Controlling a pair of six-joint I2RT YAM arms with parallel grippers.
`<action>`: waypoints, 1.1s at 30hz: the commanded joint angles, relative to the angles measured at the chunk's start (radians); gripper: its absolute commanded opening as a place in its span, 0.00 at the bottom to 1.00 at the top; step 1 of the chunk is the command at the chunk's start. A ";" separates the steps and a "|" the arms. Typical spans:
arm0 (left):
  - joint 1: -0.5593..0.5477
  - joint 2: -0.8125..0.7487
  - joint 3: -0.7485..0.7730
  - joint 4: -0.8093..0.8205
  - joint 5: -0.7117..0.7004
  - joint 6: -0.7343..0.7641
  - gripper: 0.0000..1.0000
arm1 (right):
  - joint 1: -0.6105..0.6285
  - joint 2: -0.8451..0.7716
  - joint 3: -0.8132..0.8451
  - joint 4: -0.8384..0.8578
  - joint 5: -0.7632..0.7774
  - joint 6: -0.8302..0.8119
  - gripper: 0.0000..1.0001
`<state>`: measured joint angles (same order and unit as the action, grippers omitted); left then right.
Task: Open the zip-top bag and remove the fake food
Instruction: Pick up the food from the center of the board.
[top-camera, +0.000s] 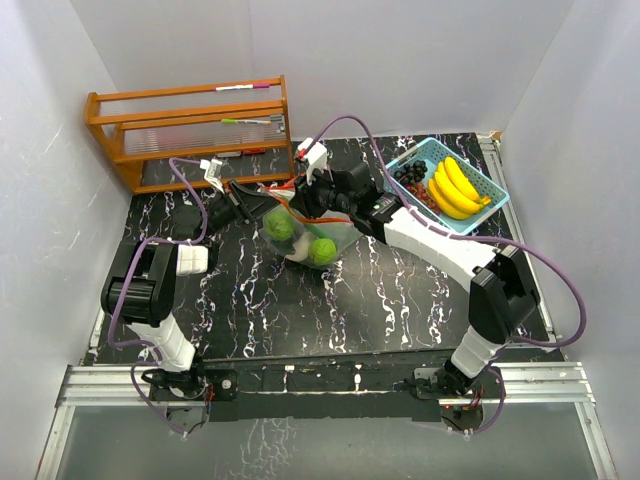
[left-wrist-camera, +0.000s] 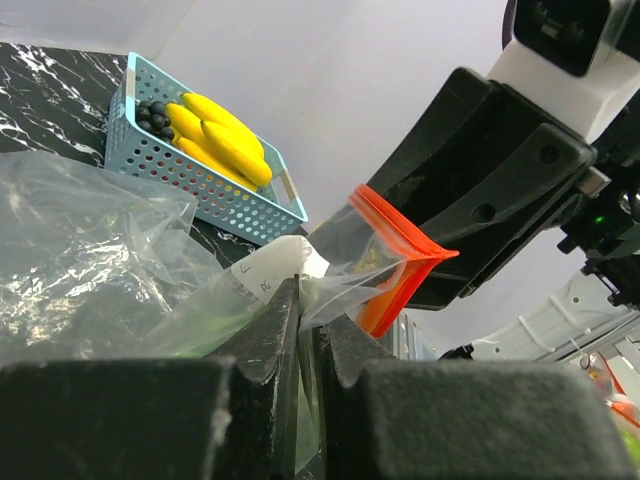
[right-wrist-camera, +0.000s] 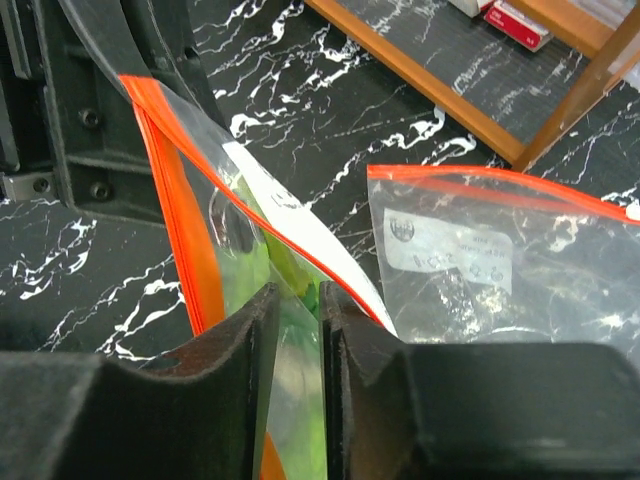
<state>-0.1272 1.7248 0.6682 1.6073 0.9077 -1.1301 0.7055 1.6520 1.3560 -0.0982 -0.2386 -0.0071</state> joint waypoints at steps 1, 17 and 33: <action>-0.013 -0.011 0.040 0.183 0.033 0.000 0.00 | -0.004 0.029 0.082 0.070 -0.032 -0.005 0.28; -0.018 0.004 0.051 0.183 0.029 -0.008 0.00 | -0.003 0.060 0.031 0.057 -0.040 -0.007 0.47; -0.019 0.005 0.038 0.183 0.030 -0.006 0.00 | -0.004 0.002 0.031 0.056 -0.014 -0.004 0.08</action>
<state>-0.1341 1.7443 0.6811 1.5906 0.9241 -1.1343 0.7029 1.7287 1.3895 -0.0814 -0.2844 -0.0006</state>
